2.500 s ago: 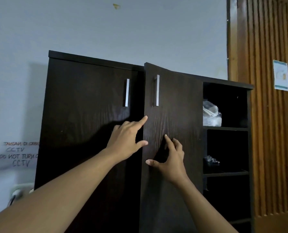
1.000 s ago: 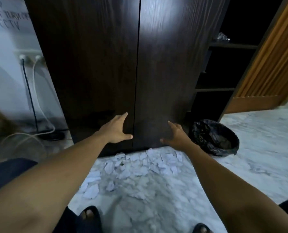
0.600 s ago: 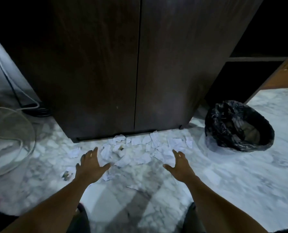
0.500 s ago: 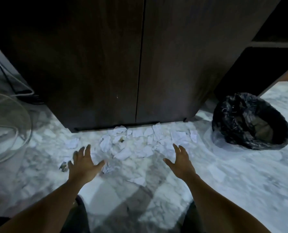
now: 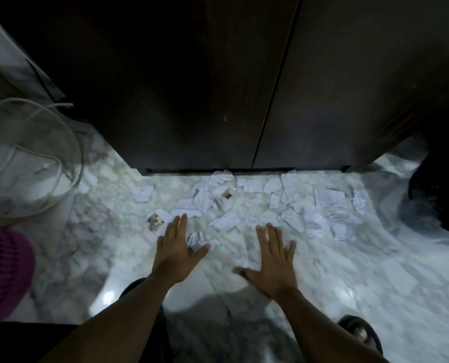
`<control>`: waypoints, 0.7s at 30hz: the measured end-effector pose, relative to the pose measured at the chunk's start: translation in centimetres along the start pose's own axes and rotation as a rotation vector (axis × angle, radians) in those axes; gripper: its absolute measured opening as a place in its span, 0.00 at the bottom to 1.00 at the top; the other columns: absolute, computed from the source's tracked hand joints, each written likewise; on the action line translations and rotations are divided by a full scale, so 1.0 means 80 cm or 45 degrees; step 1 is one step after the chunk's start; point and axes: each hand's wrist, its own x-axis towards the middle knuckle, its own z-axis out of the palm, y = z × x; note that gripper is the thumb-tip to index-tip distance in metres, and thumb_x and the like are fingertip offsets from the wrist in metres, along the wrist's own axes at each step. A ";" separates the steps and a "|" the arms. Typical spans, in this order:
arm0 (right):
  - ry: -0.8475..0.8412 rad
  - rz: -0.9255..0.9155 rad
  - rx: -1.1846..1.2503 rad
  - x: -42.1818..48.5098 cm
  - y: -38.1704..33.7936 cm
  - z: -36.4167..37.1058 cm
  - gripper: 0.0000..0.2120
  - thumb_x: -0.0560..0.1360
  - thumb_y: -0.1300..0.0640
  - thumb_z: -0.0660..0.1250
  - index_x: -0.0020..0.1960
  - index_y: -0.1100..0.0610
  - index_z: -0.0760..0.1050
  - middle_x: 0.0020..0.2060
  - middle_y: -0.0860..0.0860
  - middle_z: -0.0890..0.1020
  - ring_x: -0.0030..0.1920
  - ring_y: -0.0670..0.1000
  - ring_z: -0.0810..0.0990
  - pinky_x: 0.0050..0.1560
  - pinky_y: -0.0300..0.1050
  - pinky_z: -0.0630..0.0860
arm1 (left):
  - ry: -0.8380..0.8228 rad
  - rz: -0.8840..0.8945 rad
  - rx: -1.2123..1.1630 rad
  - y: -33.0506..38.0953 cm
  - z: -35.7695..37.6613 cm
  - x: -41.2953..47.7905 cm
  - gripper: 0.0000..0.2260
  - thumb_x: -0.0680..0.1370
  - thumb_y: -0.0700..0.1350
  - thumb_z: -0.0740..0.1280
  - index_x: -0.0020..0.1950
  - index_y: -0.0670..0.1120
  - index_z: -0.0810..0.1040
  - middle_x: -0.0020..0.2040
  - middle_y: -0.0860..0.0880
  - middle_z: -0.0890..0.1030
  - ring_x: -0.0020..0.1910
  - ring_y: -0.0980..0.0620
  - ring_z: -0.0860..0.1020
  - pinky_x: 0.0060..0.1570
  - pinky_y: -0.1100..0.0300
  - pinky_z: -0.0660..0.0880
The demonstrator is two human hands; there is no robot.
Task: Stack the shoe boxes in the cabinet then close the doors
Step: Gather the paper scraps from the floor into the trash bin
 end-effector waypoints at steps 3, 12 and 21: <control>0.161 0.050 0.069 0.035 -0.014 -0.016 0.58 0.65 0.17 0.55 0.75 0.41 0.23 0.78 0.49 0.30 0.79 0.55 0.30 0.74 0.68 0.31 | 0.192 0.066 0.044 -0.003 -0.003 0.004 0.47 0.70 0.78 0.52 0.81 0.50 0.51 0.81 0.47 0.56 0.80 0.46 0.52 0.77 0.43 0.55; 0.174 -0.133 0.048 0.058 -0.004 -0.001 0.57 0.66 0.16 0.52 0.82 0.50 0.43 0.82 0.51 0.44 0.81 0.52 0.37 0.78 0.65 0.39 | 0.125 -0.318 -0.085 -0.038 -0.017 0.036 0.61 0.57 0.83 0.60 0.81 0.55 0.40 0.82 0.50 0.44 0.80 0.46 0.39 0.76 0.37 0.41; 0.418 -0.105 0.170 0.127 -0.026 -0.041 0.37 0.78 0.29 0.49 0.80 0.50 0.56 0.81 0.52 0.52 0.81 0.54 0.42 0.77 0.61 0.35 | 0.268 0.103 0.157 -0.015 -0.023 0.064 0.53 0.65 0.81 0.54 0.81 0.52 0.47 0.82 0.49 0.48 0.81 0.47 0.42 0.75 0.38 0.39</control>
